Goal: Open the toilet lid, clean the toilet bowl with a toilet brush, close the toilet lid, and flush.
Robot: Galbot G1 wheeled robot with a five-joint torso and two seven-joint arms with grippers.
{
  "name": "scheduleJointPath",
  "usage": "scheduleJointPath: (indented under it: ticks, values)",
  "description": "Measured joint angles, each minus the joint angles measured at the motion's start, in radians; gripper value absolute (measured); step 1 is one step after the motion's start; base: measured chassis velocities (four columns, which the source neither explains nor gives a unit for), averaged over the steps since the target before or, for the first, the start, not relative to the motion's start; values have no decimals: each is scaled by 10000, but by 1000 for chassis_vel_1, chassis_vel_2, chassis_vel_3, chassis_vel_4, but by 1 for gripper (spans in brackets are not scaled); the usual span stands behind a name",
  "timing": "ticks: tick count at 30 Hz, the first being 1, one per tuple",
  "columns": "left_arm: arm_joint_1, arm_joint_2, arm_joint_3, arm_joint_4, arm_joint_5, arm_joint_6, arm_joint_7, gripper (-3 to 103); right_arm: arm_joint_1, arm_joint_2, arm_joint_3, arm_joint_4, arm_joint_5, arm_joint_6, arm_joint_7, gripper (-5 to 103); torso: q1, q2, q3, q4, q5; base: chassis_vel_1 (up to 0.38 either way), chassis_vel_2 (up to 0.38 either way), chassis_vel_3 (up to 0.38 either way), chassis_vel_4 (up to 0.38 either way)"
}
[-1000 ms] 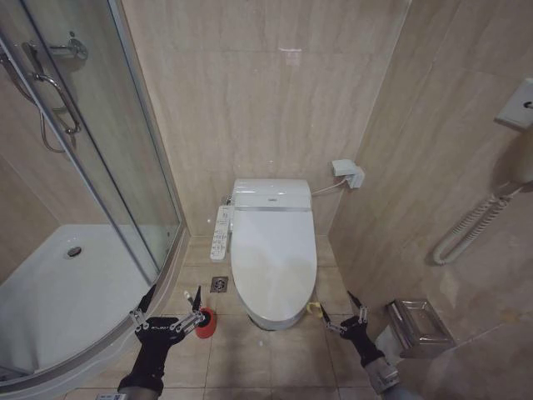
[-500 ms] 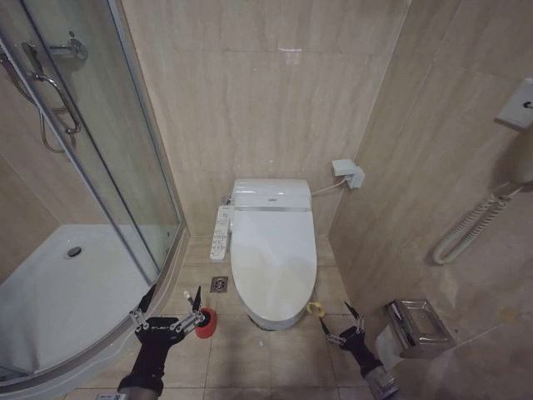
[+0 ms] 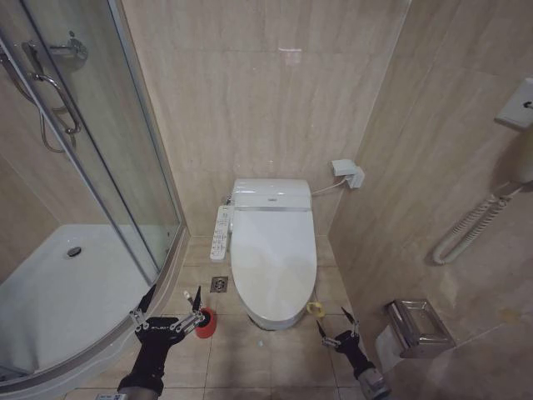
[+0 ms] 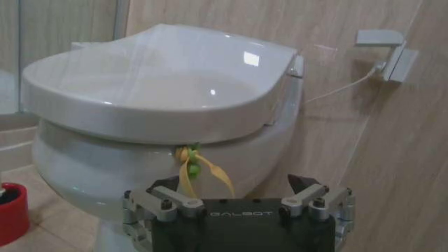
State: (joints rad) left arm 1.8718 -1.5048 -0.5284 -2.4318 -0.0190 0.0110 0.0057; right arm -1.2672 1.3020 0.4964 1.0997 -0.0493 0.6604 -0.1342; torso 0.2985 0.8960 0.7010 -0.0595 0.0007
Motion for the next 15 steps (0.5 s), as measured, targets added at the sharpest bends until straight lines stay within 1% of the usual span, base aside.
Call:
scheduleJointPath:
  ticks: [11,15]
  values:
    - [1,0,0,0,0,0,0,100,742,446,15,-878,-261,35,197,100,0,0,0,0,-1,0,0,0,0]
    - [0,0,0,0,0,0,0,100,1114,581,77,-1415,-443,205,357,100,0,0,0,0,0,0,0,0,0]
